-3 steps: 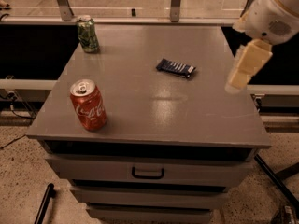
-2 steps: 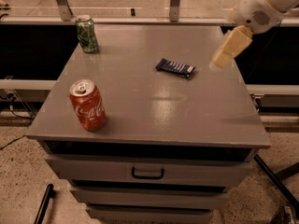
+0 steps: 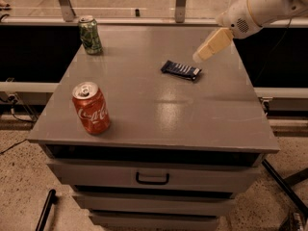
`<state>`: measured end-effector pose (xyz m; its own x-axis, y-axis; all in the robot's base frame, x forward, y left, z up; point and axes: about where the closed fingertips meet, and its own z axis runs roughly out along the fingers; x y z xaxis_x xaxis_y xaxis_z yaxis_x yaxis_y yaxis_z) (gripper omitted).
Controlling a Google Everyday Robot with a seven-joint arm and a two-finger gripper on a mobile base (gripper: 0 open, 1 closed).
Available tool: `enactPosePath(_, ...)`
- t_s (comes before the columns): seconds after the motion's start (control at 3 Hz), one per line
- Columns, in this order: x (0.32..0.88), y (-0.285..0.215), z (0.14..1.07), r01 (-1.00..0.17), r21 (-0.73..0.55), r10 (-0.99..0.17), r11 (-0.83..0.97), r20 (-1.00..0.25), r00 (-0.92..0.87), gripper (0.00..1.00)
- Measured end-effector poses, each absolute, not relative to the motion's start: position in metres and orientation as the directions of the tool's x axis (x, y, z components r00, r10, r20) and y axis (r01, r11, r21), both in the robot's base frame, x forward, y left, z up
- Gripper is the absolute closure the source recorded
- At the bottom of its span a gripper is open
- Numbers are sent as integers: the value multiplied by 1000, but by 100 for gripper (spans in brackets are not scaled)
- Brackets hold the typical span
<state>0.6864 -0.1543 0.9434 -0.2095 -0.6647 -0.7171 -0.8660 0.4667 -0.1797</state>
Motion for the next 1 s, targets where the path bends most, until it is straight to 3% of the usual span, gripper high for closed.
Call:
enactPosePath(0.67, 706, -128, 893, -885, -117, -641, 451, -733, -229, 0)
enactPosePath(1.0, 702, -115, 868, -897, -116, -670, 426, -707, -226, 13)
